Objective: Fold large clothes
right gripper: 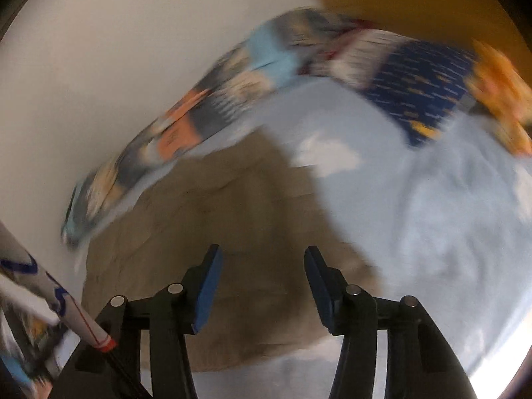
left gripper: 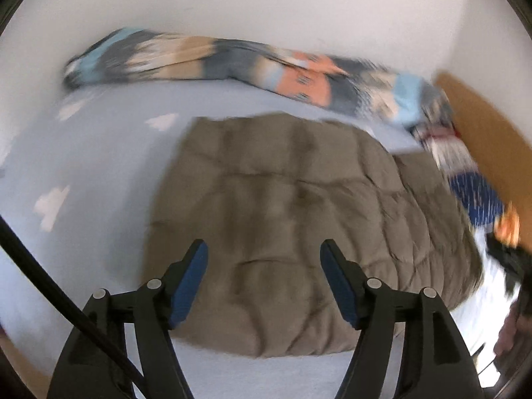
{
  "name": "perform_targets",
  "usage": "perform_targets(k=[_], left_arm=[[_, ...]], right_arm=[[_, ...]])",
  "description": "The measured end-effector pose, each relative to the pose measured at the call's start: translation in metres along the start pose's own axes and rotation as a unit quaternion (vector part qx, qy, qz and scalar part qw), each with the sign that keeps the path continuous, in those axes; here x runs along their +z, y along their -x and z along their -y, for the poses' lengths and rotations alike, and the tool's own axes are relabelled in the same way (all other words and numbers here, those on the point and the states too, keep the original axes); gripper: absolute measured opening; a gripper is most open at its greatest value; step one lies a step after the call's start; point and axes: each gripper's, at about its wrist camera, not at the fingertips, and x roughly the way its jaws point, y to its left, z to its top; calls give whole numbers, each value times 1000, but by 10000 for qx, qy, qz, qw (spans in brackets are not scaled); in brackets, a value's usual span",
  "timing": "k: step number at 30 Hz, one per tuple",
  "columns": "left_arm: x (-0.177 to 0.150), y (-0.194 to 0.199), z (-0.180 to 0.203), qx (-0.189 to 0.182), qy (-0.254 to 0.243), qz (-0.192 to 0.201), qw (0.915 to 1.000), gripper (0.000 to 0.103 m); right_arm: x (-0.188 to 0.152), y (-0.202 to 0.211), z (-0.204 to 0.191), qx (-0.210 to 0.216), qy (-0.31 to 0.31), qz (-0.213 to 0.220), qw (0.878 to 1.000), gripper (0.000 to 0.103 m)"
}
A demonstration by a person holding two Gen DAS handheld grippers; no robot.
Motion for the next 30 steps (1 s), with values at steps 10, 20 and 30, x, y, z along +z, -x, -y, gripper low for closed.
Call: perform_targets(k=[10, 20, 30], left_arm=[[7, -71, 17, 164, -310, -218, 9991, 83], [8, -97, 11, 366, -375, -336, 9981, 96], [7, -77, 23, 518, -464, -33, 9976, 96]], right_arm=[[-8, -70, -56, -404, 850, -338, 9950, 51], [-11, -128, -52, -994, 817, -999, 9866, 56], [-5, -111, -55, -964, 614, -793, 9903, 56]])
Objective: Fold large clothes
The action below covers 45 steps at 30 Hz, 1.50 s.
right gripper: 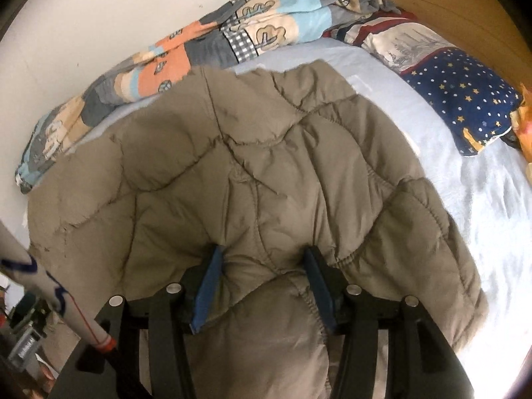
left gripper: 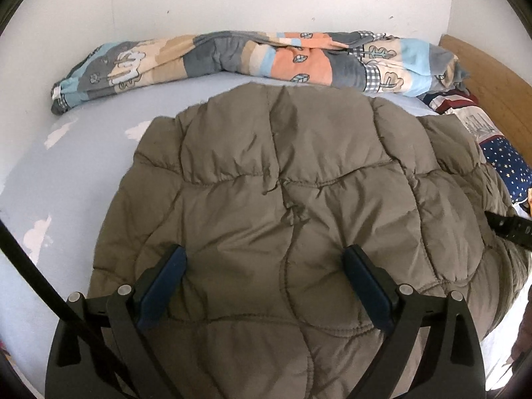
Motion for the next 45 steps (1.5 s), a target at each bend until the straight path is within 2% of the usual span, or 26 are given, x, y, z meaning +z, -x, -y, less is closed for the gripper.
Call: perform_targets(k=[8, 12, 15, 24, 36, 40, 45], left_arm=[[-8, 24, 20, 131, -487, 339, 9982, 96], [-12, 28, 31, 250, -771, 439, 9957, 96], [-14, 23, 33, 336, -875, 429, 9947, 96], [-14, 13, 34, 382, -876, 344, 9948, 96], [-15, 10, 41, 527, -1005, 395, 9928, 96], [-17, 14, 42, 562, -1022, 429, 9922, 96], [-21, 21, 44, 600, -1095, 484, 9910, 96]], right_arm=[[-11, 32, -36, 219, 602, 417, 9971, 56], [-23, 30, -57, 382, 948, 315, 9943, 56], [-28, 20, -63, 252, 1083, 210, 9936, 58], [-31, 4, -69, 60, 1284, 95, 9917, 64], [-33, -2, -76, -213, 1519, 122, 9881, 67], [-32, 1, -73, -144, 1453, 132, 9892, 67], [-29, 24, -52, 164, 1078, 217, 9938, 67]])
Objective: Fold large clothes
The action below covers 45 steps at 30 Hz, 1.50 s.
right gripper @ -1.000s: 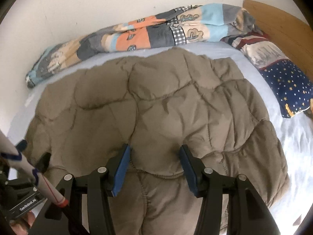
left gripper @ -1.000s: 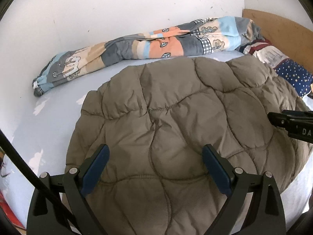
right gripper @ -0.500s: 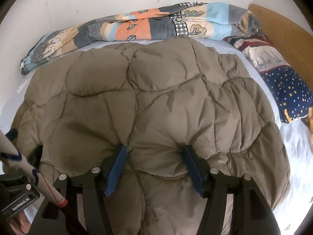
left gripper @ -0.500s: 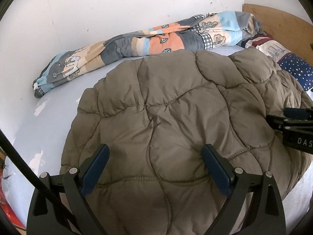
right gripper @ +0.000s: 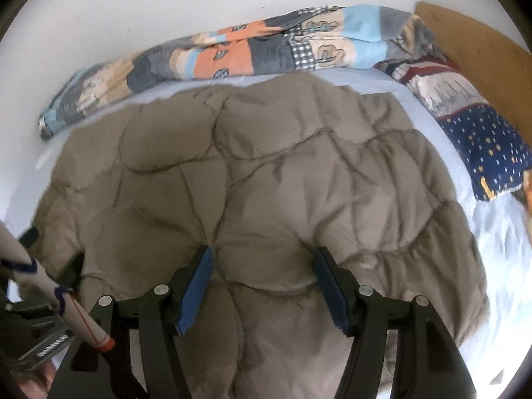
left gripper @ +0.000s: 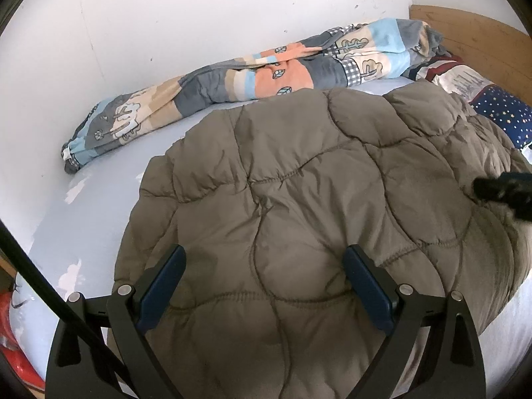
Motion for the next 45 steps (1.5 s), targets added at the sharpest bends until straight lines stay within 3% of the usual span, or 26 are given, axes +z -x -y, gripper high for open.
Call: perform_targets(k=[5, 9, 23, 26, 30, 34, 45], left_arm=[[-2, 1, 0, 58, -31, 26, 10000, 96], [-3, 1, 2, 102, -68, 38, 9999, 96], [0, 3, 3, 116, 28, 26, 9999, 96], [-3, 25, -3, -79, 188, 68, 9998, 96], [-14, 68, -7, -55, 204, 357, 9991, 96], [-38, 108, -11, -99, 237, 454, 9986, 96], [-89, 194, -22, -105, 439, 563, 9974, 96]], right_arm=[[-4, 16, 29, -248, -376, 113, 9989, 68], [-12, 7, 54, -270, -760, -149, 9966, 68], [-15, -11, 50, -357, -787, -417, 9954, 73], [-17, 6, 46, -237, -862, -290, 9956, 73], [-28, 58, 25, -200, -531, 247, 9981, 73], [-58, 104, 11, -187, -417, 674, 9967, 77], [-167, 183, -24, 183, -357, 778, 9962, 78]])
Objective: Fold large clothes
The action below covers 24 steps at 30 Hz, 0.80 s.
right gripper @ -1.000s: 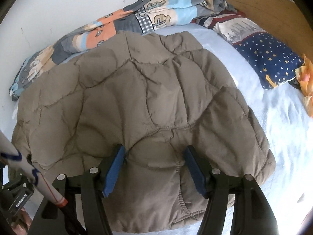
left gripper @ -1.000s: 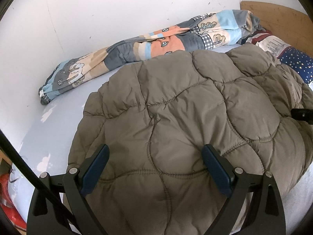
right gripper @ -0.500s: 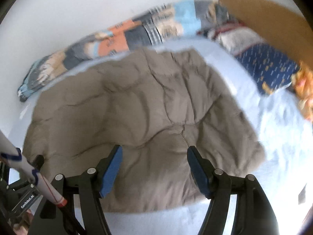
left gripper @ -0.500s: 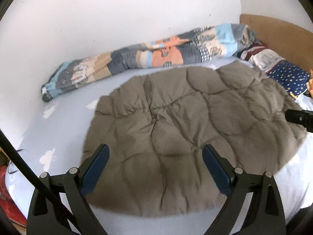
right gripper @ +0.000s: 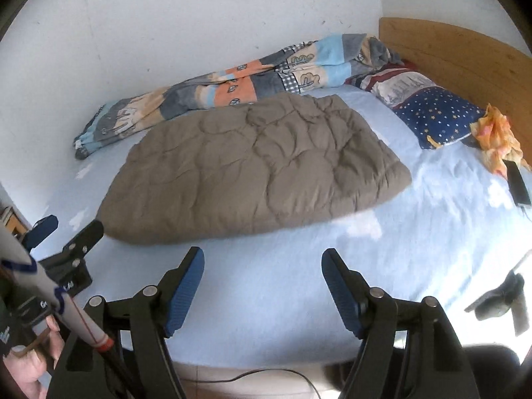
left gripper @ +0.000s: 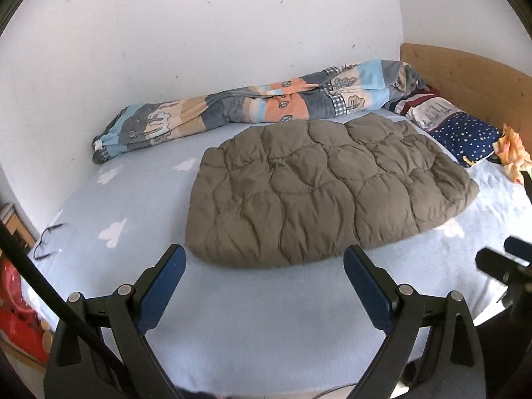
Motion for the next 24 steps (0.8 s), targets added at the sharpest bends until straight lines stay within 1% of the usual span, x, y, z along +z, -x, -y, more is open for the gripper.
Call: perform_targets(k=[5, 8, 12, 19, 24], left_arm=[[-8, 30, -5, 64, 50, 84, 9999, 96], [-9, 47, -10, 159, 135, 194, 9996, 96], [-9, 62, -19, 282, 247, 316, 9988, 96], [-4, 68, -24, 279, 371, 393, 9981, 96], [-4, 66, -28, 229, 454, 404, 9979, 96]], right_arm=[[-20, 26, -12, 199, 7, -23, 9998, 79], [-21, 42, -21, 312, 81, 92, 9994, 82], [-15, 66, -30, 382, 127, 386, 9984, 85], [-12, 84, -42, 346, 275, 625, 9971, 87], [-10, 85, -46, 222, 341, 612, 9973, 88]])
